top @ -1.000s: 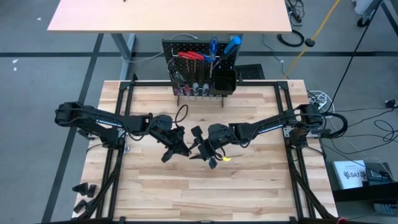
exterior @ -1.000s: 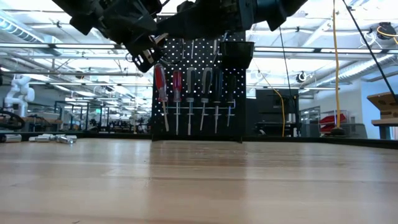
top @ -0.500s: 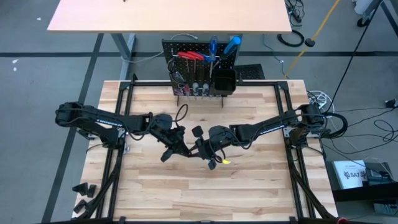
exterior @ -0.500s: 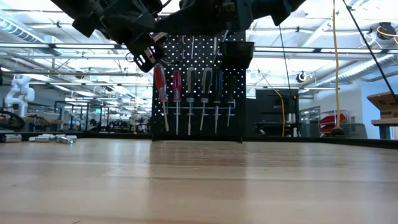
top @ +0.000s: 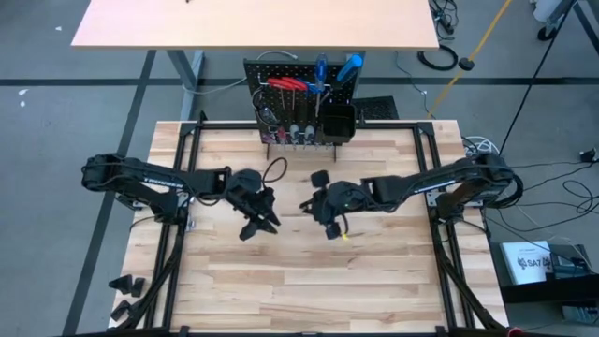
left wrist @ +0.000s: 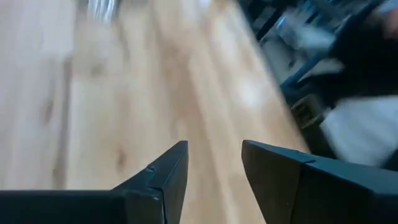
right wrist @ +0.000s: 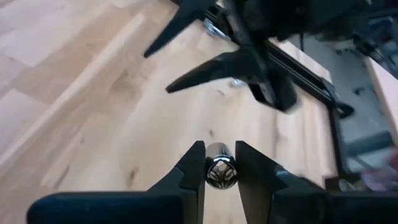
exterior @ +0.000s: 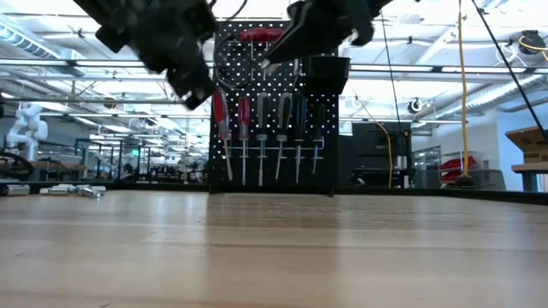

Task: Hang tools onto peg board
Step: Put the socket wrench into the black bin on the peg board

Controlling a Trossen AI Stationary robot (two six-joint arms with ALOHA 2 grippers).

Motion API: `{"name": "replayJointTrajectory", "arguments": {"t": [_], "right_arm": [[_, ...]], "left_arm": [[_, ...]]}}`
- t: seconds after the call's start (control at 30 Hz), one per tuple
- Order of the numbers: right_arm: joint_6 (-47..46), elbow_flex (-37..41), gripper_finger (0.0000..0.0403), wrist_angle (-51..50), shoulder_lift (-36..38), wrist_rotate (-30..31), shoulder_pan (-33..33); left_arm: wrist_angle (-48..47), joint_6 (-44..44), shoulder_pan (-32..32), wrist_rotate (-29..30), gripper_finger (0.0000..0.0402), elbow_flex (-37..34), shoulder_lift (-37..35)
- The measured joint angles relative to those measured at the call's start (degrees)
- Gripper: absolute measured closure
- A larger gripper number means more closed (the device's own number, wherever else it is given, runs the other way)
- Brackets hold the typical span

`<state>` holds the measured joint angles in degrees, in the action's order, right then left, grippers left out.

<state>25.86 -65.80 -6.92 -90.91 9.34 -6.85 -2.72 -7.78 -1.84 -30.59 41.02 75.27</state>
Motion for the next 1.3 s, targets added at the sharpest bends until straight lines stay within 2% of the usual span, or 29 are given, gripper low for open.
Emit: {"name": "replayJointTrajectory", "arguments": {"t": [0.1,0.17,0.23,0.3,0.47,0.57,0.63,0.73,0.97,1.1,1.2,1.3], "right_arm": [[-1.8,0.0,0.0346,-5.1,4.1,3.0,-0.1],[-3.3,0.0,0.0346,-8.5,7.2,3.6,-0.2],[-5.2,0.0,0.0346,-11.3,10.3,4.5,-0.4],[-7.6,0.0,0.0346,-12.8,13.2,8.1,-0.7],[-13.1,2.7,0.0346,-8.0,18.8,22.2,-0.1],[-14.3,2.9,0.0346,-5.6,20.9,30.9,1.5],[-13.6,2.9,0.0346,-3.0,21.8,33.6,3.4],[-13.2,2.7,0.0346,-0.1,22.6,32.6,7.3],[-19.9,1.6,0.0346,-1.3,21.5,19.5,16.4],[-20.7,1.6,0.0346,-2.0,20.7,18.7,20.1],[-20.9,1.6,0.0346,-2.8,20.7,16.4,21.8],[-21.1,1.6,0.0324,-2.8,20.7,13.4,22.3]], "left_arm": [[-6.3,2.2,-1.2,3.6,0.0243,-0.1,-0.1],[-5.8,2.3,-1.5,7.8,0.0243,-1.5,-0.1],[0.9,2.2,-1.5,10.5,0.0242,-5.0,-0.1],[7.4,2.1,-1.6,12.3,0.0242,-9.1,-0.3],[23.7,-1.5,-3.6,25.0,0.0242,-19.8,-3.3],[38.7,-2.0,-4.3,29.0,0.0242,-25.5,-5.7],[46.4,-0.9,-4.4,32.2,0.0242,-28.2,-6.8],[52.0,1.4,-4.7,34.6,0.0242,-29.4,-7.9],[53.8,4.4,-5.3,34.7,0.0242,-28.0,-10.8],[57.3,9.6,-5.3,34.6,0.0242,-27.7,-12.7],[57.5,10.0,-5.3,33.9,0.0242,-27.7,-14.7],[54.5,8.0,-5.3,31.7,0.0242,-27.7,-16.7]]}}
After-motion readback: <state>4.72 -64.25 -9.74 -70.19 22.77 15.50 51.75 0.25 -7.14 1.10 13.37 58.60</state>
